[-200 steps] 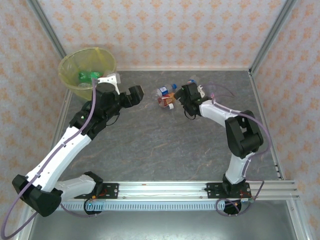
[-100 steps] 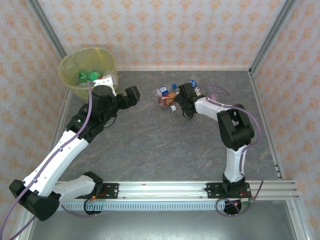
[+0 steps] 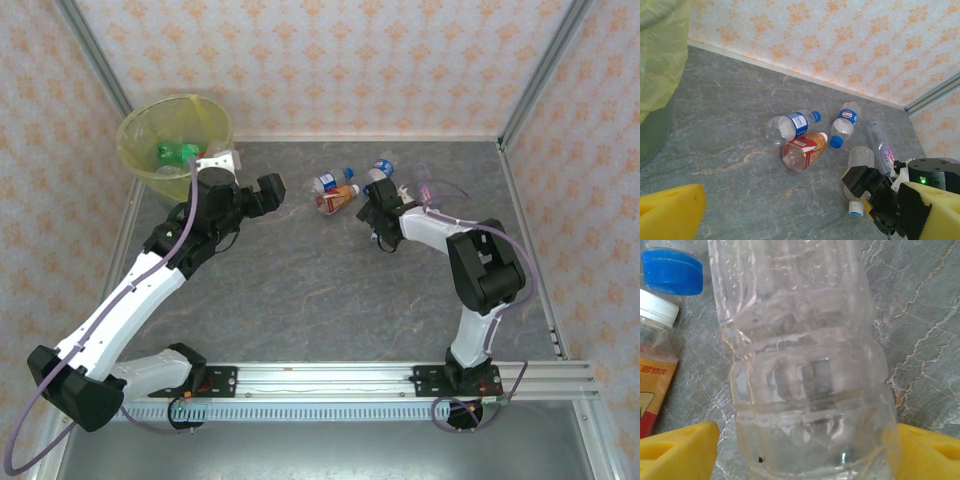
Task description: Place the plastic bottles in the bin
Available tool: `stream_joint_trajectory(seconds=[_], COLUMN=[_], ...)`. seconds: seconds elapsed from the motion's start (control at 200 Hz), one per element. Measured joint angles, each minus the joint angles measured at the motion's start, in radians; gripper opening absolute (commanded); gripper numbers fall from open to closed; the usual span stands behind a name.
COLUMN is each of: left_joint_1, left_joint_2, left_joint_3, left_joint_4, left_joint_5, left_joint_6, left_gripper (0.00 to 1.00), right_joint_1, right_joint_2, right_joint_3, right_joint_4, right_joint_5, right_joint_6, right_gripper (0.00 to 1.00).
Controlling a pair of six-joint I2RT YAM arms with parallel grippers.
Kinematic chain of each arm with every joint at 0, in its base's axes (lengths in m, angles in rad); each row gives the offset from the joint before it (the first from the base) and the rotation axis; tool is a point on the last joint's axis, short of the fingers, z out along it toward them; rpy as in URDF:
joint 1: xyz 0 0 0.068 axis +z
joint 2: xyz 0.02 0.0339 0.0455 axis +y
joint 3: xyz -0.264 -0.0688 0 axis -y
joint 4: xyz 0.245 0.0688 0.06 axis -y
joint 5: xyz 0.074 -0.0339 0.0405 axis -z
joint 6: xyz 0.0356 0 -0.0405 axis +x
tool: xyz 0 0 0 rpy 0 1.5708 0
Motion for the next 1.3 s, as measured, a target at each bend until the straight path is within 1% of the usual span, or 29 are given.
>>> stream_joint_trajectory(seconds=[0.165,0.335,0.415,0.551,0.671,0.816,1.266,1.296], left_joint_1=[0.0,0.0,0.0,0.0,0.0,0.0,0.0,0.0], left_joint_2=[0.01,0.01,0.01,0.018,0.035,0.04,0.008,0.007], left_joint_3=[0.0,0.0,0.0,0.0,0.002,0.002,0.002,0.002], left_joint_4=[0.001,0.0,0.001,0.007,0.009,0.009,0.009,0.009], left_joint_5=[0.011,0.015,0.015,0.018,0.024,0.037,0.042,0.043], left_joint_6=[0.0,0.003,0.003,0.002,0.002,0.002,-0.001,-0.001], left_gripper=[0.99,0.99,0.99,0.99,0.99,0.99,0.99,0.99], right_joint_1=[0.0,0.0,0.001,0.001,0.001,0.001,0.001,0.001], right_joint_2=[-0.02,-0.066,-0.098,-0.149,-0.161,-0.161,-0.138,-0.135], right_joint_3=[-0.032,-0.089,-0.118,-0.17,-0.199,-0.209,-0.209,-0.209], right_joint_4=[0.001,0.004,0.01,0.024,0.05,0.068,0.1,0.1], right_joint_5=[-0.008,-0.042,-0.054,-0.064,-0.065,-0.068,-0.055,-0.052], right_joint_6=[-0.037,-0.077,-0.09,-0.109,-0.135,-0.16,-0.219,-0.221], right_gripper=[0.84,0.77,0.75,0.66,0.58,0.52,0.49,0.47])
